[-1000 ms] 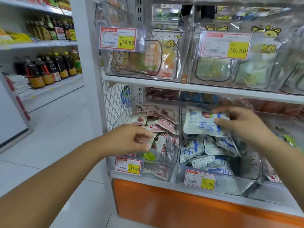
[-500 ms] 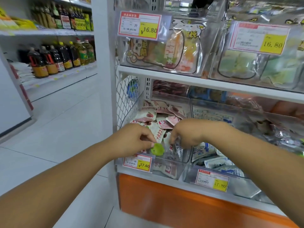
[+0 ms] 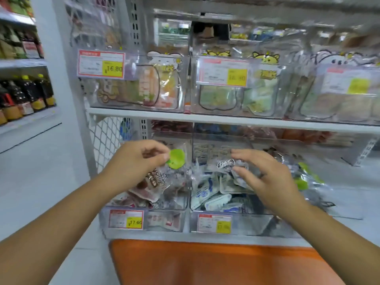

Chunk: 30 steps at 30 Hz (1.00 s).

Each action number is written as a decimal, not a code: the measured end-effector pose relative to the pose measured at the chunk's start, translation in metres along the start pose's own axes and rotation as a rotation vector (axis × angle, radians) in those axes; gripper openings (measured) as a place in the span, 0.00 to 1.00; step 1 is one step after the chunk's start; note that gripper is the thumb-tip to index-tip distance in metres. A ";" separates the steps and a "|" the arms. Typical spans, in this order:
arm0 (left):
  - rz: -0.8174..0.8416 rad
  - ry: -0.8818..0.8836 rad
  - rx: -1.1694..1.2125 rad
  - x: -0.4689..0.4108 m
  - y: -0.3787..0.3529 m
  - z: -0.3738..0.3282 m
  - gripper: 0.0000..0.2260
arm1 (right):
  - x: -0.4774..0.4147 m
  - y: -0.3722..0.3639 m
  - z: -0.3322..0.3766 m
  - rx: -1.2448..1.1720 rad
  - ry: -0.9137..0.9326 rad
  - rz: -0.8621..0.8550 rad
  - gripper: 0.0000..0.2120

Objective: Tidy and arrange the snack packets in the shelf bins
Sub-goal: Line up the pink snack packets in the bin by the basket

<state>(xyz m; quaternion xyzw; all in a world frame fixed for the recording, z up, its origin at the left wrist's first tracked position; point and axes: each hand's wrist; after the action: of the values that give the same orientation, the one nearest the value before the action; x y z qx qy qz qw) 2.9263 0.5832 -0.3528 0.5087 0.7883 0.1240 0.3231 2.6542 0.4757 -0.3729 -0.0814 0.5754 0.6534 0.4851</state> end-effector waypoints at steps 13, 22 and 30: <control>0.147 -0.061 0.211 -0.040 -0.140 -0.074 0.05 | 0.047 0.063 -0.182 0.325 -0.566 0.163 0.20; 0.220 -0.055 0.346 -0.057 -0.209 -0.100 0.07 | 0.048 0.095 -0.100 -0.260 -0.423 0.099 0.27; 0.351 -0.206 -0.092 -0.059 -0.213 -0.094 0.17 | 0.061 0.123 -0.144 -0.323 -0.598 0.159 0.34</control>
<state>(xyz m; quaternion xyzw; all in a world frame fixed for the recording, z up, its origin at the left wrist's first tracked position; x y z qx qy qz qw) 2.7290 0.4475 -0.3698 0.6330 0.6440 0.1616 0.3982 2.4678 0.4056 -0.3772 0.0827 0.3016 0.7667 0.5607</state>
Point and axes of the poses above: each hand's wrist, its own x-axis away from the middle knuckle, its own y-axis out of the back of the hand, z = x × y, and after that the axes turned 1 degree about -z, right-handed
